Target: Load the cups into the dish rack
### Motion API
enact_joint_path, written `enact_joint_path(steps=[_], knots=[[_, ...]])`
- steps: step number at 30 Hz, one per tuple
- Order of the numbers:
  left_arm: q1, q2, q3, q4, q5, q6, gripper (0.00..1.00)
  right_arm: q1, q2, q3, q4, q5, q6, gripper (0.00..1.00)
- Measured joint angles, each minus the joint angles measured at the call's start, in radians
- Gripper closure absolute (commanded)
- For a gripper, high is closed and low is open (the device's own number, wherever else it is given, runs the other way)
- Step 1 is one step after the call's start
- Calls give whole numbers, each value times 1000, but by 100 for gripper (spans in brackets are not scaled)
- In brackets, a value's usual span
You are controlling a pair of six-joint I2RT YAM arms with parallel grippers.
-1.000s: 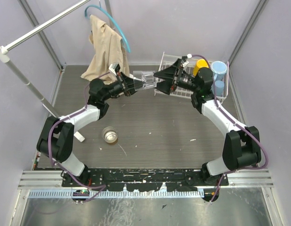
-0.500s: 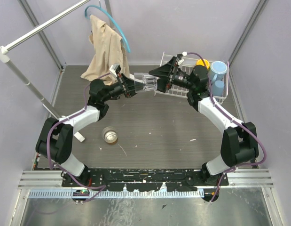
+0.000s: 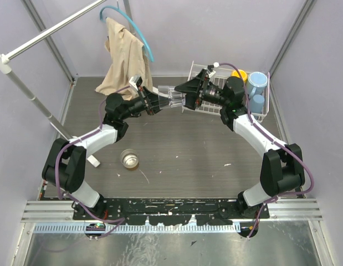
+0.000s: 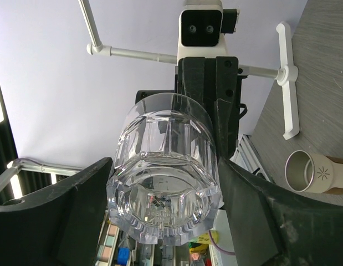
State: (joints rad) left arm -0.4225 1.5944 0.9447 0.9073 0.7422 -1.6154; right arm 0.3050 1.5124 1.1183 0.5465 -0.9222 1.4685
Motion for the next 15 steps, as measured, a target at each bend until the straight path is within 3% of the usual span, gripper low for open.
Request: enact_joint_path(steps=[3,5,12,15], knots=[[0,0,0,0,0,3,100,0,0,0,-5,-3,-2,53],[1,0,0,-1,0,6,99,0,0,0,-8,-4,-4,64],[4,1,0,-24,-6,27,54,0,0,0,-31,-7,-18,76],[11,-1,3,-75,-19,59,45,-2,0,0,-50,-7,-22,78]])
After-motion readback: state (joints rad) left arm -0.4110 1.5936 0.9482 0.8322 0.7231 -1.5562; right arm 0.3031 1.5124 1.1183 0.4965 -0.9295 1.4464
